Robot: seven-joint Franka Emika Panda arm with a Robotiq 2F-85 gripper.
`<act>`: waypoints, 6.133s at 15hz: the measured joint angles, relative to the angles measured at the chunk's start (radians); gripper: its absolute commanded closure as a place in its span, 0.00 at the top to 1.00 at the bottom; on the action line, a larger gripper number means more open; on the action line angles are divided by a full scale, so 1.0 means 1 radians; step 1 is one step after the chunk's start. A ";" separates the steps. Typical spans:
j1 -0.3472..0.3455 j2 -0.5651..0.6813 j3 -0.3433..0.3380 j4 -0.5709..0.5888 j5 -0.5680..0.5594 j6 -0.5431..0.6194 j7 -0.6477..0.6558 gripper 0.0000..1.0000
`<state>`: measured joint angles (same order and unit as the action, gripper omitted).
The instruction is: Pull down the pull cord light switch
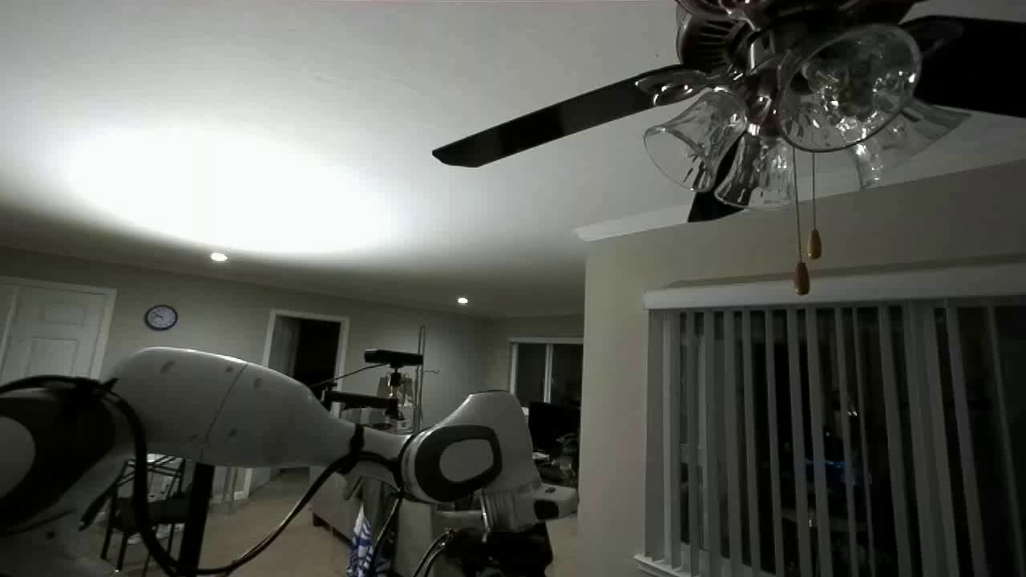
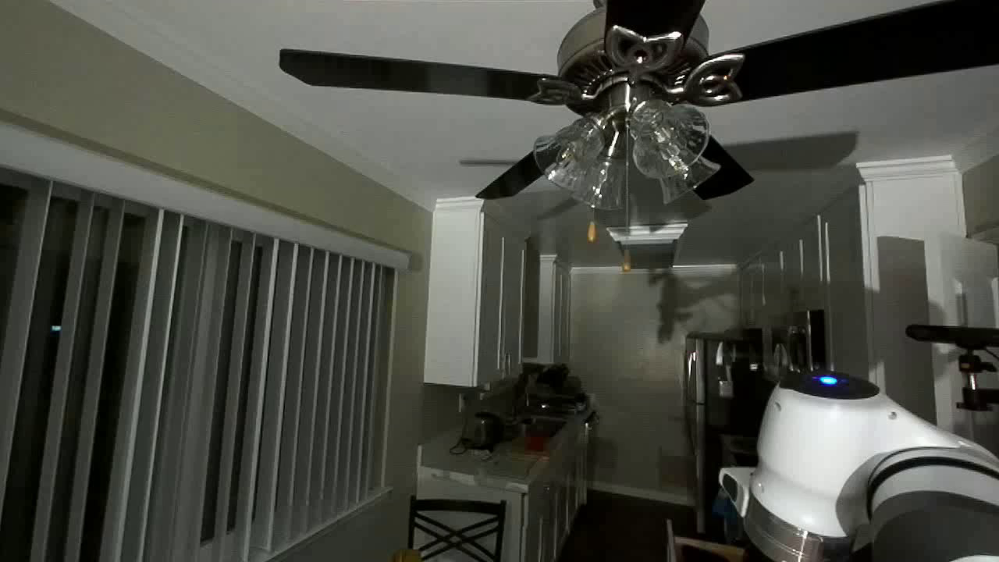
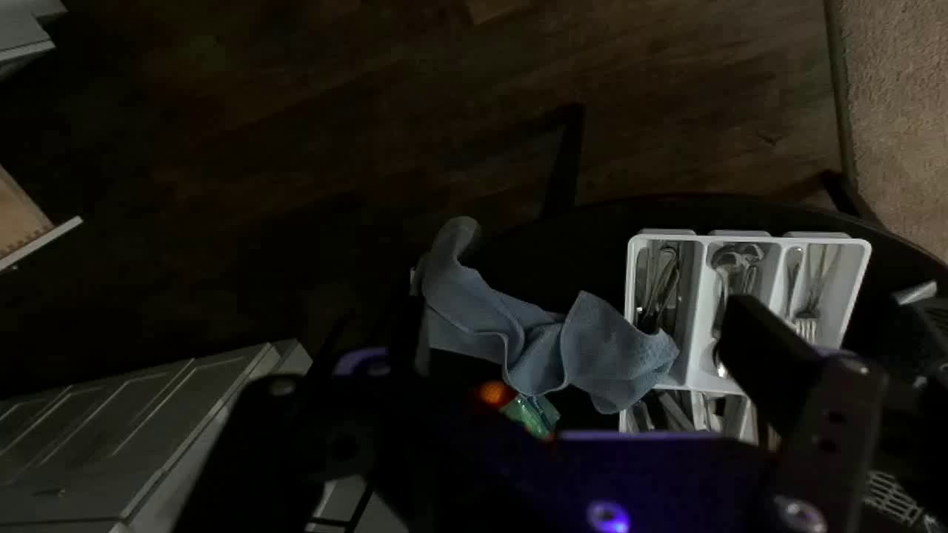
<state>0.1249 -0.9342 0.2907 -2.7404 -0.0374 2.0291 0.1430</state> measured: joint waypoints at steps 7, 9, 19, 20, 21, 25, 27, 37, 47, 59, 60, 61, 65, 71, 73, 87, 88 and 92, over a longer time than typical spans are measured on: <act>0.000 0.000 -0.001 0.000 0.000 0.000 0.000 1.00; -0.005 0.002 0.000 0.006 -0.013 0.043 0.009 1.00; -0.290 0.081 0.101 0.103 -0.201 0.605 0.244 1.00; -0.339 0.086 0.126 0.127 -0.213 0.639 0.275 1.00; -0.389 0.089 0.152 0.154 -0.218 0.662 0.304 1.00; -0.560 0.106 0.217 0.291 -0.220 0.685 0.358 1.00; -0.585 0.138 0.211 0.359 -0.218 0.685 0.358 1.00; -0.578 0.203 0.162 0.516 -0.216 0.676 0.358 1.00; -0.684 0.190 0.187 0.582 -0.226 0.705 0.475 1.00; -1.209 0.154 0.435 0.872 -0.259 0.706 0.813 1.00; -1.208 0.154 0.435 0.883 -0.259 0.688 0.813 1.00; -1.208 0.154 0.437 0.893 -0.259 0.667 0.813 1.00; -1.208 0.155 0.444 0.906 -0.259 0.642 0.812 1.00; -1.208 0.156 0.444 0.906 -0.259 0.642 0.812 1.00; -1.208 0.156 0.444 0.906 -0.259 0.642 0.812 1.00; -1.135 0.149 0.418 0.773 -0.259 0.727 0.784 1.00; -1.125 0.148 0.419 0.766 -0.260 0.732 0.779 1.00; -1.117 0.131 0.412 0.764 -0.260 0.766 0.774 1.00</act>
<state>-0.9923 -0.8034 0.7032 -1.9761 -0.2970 2.7954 0.9168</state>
